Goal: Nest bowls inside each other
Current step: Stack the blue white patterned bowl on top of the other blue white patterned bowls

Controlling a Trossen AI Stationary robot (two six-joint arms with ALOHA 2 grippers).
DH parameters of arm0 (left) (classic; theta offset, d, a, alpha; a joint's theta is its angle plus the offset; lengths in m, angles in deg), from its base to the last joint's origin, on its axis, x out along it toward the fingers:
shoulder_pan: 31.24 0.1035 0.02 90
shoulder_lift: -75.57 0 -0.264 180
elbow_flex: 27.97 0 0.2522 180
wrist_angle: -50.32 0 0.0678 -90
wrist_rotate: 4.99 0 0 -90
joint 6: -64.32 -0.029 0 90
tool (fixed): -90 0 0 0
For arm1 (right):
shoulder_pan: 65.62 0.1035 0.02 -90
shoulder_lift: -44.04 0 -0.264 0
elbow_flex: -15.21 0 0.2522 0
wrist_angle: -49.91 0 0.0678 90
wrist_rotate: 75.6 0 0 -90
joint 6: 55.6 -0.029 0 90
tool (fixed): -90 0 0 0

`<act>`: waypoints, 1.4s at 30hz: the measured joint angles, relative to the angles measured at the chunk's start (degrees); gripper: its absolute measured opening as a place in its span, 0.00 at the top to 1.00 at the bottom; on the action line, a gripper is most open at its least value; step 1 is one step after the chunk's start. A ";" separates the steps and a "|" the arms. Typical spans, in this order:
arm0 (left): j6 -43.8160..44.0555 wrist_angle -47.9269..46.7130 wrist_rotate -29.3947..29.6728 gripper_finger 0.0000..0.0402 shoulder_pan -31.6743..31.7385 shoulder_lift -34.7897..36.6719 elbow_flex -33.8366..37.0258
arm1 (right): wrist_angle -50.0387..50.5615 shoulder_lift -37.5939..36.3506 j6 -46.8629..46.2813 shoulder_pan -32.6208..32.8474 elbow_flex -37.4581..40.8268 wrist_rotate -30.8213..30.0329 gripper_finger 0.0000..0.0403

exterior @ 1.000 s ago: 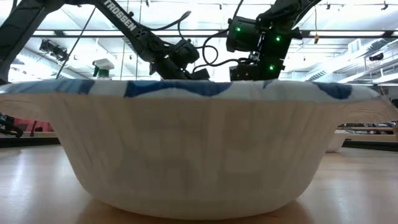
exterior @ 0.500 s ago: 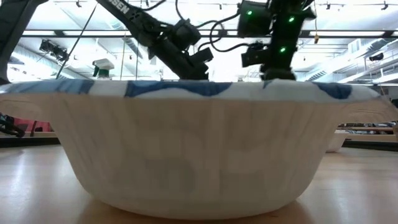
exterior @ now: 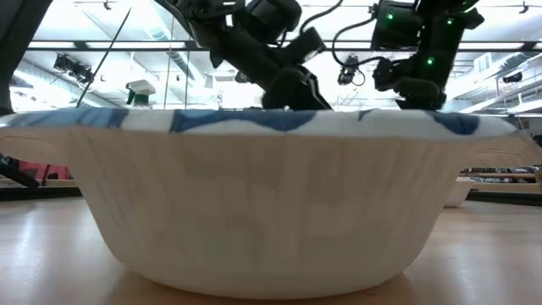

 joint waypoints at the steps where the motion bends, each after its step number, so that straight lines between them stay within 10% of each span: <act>1: 0.18 0.42 1.24 0.45 -0.75 -0.68 0.00 | 1.45 -0.22 -1.48 -0.56 0.00 -0.02 0.56; 23: -5.33 -6.07 16.86 0.45 -6.26 -19.02 -19.29 | 6.20 7.41 -2.64 -20.61 -0.20 3.10 0.56; 42: -17.88 -3.39 19.48 0.49 -5.25 -22.12 -19.77 | 5.63 11.21 1.33 -28.20 -0.24 3.20 0.56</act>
